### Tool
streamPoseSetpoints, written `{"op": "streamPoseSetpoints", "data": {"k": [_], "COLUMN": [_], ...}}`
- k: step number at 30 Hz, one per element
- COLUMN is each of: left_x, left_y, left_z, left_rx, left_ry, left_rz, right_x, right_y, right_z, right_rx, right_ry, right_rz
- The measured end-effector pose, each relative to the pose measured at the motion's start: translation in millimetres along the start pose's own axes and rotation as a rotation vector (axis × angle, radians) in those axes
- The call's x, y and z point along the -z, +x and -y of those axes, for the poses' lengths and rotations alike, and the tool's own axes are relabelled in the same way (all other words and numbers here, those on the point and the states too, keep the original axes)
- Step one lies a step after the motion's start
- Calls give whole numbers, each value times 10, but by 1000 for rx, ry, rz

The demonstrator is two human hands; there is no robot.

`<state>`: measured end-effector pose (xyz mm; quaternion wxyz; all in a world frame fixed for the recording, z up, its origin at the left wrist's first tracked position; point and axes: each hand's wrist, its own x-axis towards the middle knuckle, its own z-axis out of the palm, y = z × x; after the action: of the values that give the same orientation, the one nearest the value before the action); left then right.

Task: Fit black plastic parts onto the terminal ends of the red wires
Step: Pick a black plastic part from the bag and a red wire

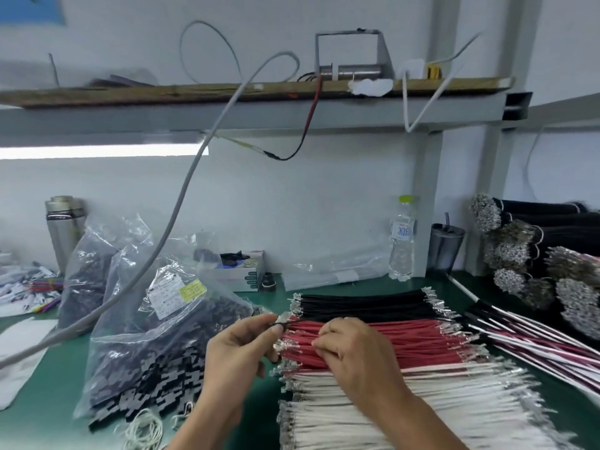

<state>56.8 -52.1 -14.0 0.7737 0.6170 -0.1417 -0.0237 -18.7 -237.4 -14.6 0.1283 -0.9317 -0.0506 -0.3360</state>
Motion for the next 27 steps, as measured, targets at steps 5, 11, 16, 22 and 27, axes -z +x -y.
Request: {"op": "streamPoseSetpoints", "data": {"k": [5, 11, 16, 22, 27], "left_x": [52, -23, -20, 33, 38], "left_y": [-38, -80, -105, -119, -110], "left_z": [44, 59, 40, 44, 50], "left_rx": [63, 128, 163, 213, 219], "left_ry": [-57, -120, -158, -167, -179], "left_rz": [30, 232, 277, 283, 268], "right_x": [193, 270, 243, 198, 211], "right_y": [-119, -176, -193, -216, -222], "right_z": [74, 13, 16, 58, 23], "right_rx": [9, -3, -1, 2, -18], "right_ry": [62, 178, 202, 213, 274], "right_rz": [-97, -171, -178, -196, -170]}}
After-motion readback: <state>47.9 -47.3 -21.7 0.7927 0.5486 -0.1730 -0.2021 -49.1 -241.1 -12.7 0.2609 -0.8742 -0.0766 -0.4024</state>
